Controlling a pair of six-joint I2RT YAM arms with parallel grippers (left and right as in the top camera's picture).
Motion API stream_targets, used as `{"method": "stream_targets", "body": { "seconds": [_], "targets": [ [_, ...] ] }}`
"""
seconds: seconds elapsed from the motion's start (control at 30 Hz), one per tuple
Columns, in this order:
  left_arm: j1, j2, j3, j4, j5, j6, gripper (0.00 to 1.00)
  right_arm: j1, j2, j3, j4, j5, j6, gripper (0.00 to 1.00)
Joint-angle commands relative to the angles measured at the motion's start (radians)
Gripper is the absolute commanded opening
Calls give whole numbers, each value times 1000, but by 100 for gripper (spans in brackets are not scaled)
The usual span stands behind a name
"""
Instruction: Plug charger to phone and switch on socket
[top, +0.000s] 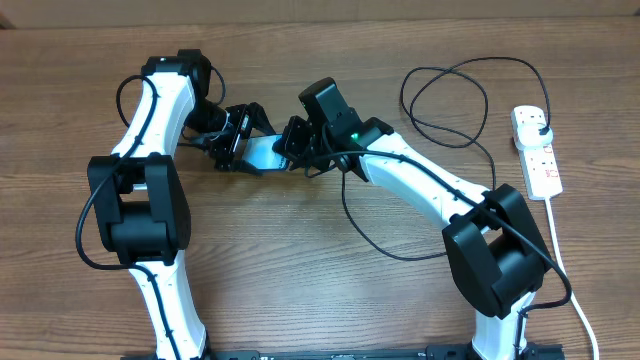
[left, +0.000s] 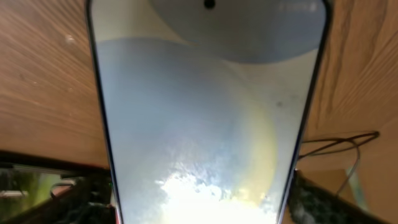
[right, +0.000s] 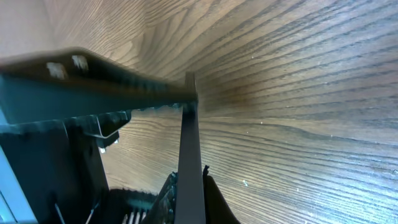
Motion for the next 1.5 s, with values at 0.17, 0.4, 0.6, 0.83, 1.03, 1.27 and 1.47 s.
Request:
{"method": "stream_targets", "body": {
  "seconds": [0.17,0.4,0.6,0.83,1.03,1.27,1.47],
  "targets": [
    [-2,0,28,-1,35,-12,100,-54,0,-3,14,-69,19,4],
    [-2,0,28,15,37,37,100,-111,-22,-3,-3,-112,-10,4],
    [-2,0,28,99,142,313,100,-169,-91,-3,-55,-109,-68,4],
    [-2,0,28,225,323,531,100,-224,-200,-3,-103,-87,-106,4],
    [-1,0,28,323,587,755,100,-238,-323,-3,-151,-2,-141,4],
    [-4,-5,29,342,681,842,98,-262,-465,-3,-219,62,-130,4],
    [-4,-52,29,343,683,883,100,-333,-495,-3,-315,8,-113,4]
  ]
}}
